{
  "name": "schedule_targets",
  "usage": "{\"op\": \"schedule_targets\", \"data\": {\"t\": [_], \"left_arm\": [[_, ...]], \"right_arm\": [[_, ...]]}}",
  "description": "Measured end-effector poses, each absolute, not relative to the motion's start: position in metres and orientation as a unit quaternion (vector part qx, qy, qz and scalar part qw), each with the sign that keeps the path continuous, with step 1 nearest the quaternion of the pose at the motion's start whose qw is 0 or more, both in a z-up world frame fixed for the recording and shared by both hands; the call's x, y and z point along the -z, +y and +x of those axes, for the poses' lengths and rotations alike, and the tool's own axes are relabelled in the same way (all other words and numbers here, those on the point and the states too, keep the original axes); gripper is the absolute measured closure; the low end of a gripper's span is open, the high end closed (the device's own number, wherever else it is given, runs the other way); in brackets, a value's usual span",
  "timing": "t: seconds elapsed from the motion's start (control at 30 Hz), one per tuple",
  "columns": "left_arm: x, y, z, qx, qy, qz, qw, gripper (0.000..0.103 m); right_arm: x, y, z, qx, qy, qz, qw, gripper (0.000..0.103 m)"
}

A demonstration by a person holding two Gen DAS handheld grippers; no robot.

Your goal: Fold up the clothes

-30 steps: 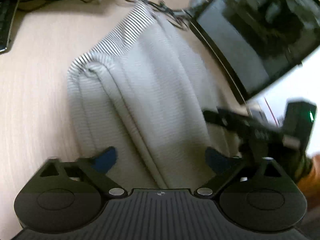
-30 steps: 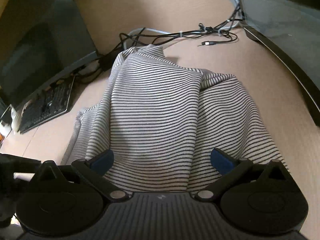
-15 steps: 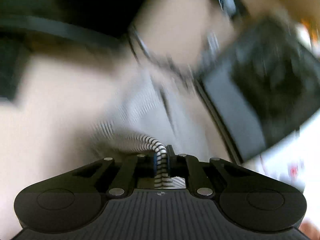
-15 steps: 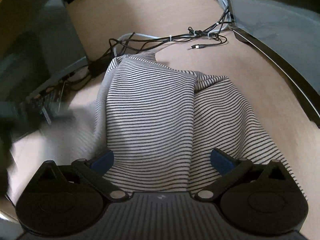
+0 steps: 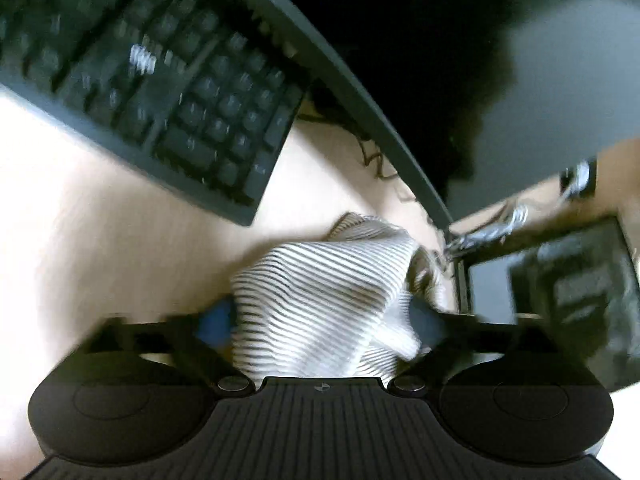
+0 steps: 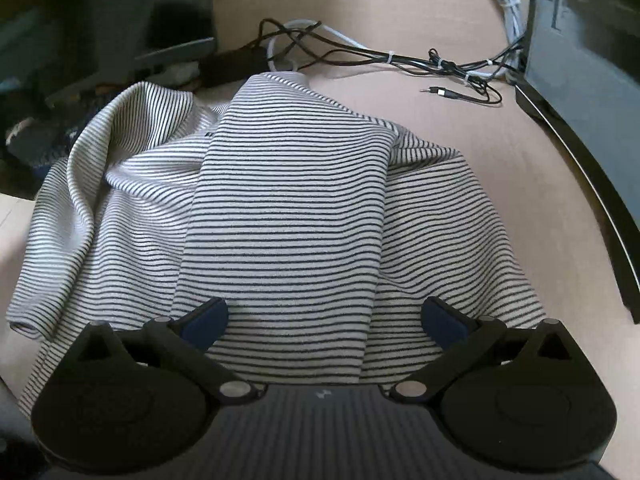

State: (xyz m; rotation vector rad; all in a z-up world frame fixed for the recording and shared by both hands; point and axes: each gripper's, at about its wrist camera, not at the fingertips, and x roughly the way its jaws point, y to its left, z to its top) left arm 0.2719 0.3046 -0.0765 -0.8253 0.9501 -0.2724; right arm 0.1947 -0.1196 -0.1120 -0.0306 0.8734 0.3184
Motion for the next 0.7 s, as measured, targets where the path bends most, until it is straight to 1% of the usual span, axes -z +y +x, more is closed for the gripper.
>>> {"op": "schedule_targets", "data": {"t": [0.03, 0.07, 0.13, 0.17, 0.2, 0.27, 0.3, 0.33, 0.4, 0.5, 0.53, 0.57, 0.6, 0.63, 0.67, 0.7], "left_arm": [[0.068, 0.304, 0.268, 0.127, 0.441, -0.355, 0.814, 0.004], [0.058, 0.304, 0.263, 0.124, 0.439, -0.327, 0.828, 0.004], [0.038, 0.303, 0.252, 0.117, 0.423, -0.269, 0.857, 0.004], [0.027, 0.301, 0.245, 0.113, 0.409, -0.239, 0.873, 0.004], [0.017, 0.296, 0.244, 0.113, 0.394, -0.204, 0.889, 0.004], [0.002, 0.278, 0.247, 0.114, 0.371, -0.143, 0.911, 0.004], [-0.001, 0.265, 0.251, 0.116, 0.363, -0.119, 0.917, 0.004], [0.002, 0.250, 0.259, 0.115, 0.361, -0.101, 0.920, 0.004], [0.011, 0.221, 0.277, 0.117, 0.364, -0.064, 0.922, 0.004], [0.031, 0.193, 0.297, 0.121, 0.383, -0.011, 0.916, 0.004], [0.037, 0.187, 0.301, 0.121, 0.391, 0.005, 0.912, 0.005], [0.044, 0.180, 0.306, 0.122, 0.399, 0.022, 0.909, 0.015], [0.047, 0.179, 0.306, 0.121, 0.404, 0.040, 0.906, 0.041], [0.051, 0.178, 0.306, 0.121, 0.409, 0.058, 0.903, 0.056], [0.050, 0.182, 0.307, 0.114, 0.409, 0.063, 0.903, 0.078], [0.050, 0.186, 0.308, 0.107, 0.408, 0.066, 0.904, 0.083]], "right_arm": [[0.111, -0.120, 0.196, -0.152, 0.422, -0.014, 0.893, 0.001], [0.109, -0.120, 0.197, -0.151, 0.424, -0.013, 0.893, 0.005], [0.097, -0.119, 0.199, -0.143, 0.405, -0.024, 0.903, 0.035], [0.088, -0.114, 0.201, -0.144, 0.386, -0.041, 0.910, 0.040], [0.077, -0.107, 0.203, -0.146, 0.363, -0.061, 0.918, 0.042], [0.057, -0.091, 0.211, -0.156, 0.322, -0.095, 0.929, 0.041], [0.052, -0.080, 0.220, -0.166, 0.311, -0.102, 0.930, 0.036], [0.047, -0.067, 0.229, -0.174, 0.303, -0.108, 0.931, 0.027], [0.049, -0.044, 0.250, -0.193, 0.305, -0.115, 0.926, 0.024], [0.074, -0.019, 0.278, -0.212, 0.332, -0.152, 0.906, 0.025], [0.084, -0.016, 0.284, -0.215, 0.338, -0.174, 0.900, 0.039], [0.090, -0.016, 0.287, -0.215, 0.338, -0.198, 0.895, 0.053], [0.088, -0.025, 0.288, -0.214, 0.335, -0.207, 0.894, 0.081], [0.081, -0.039, 0.289, -0.212, 0.332, -0.206, 0.896, 0.095], [0.074, -0.052, 0.289, -0.209, 0.328, -0.206, 0.898, 0.097], [0.065, -0.069, 0.290, -0.194, 0.317, -0.211, 0.904, 0.098]]}}
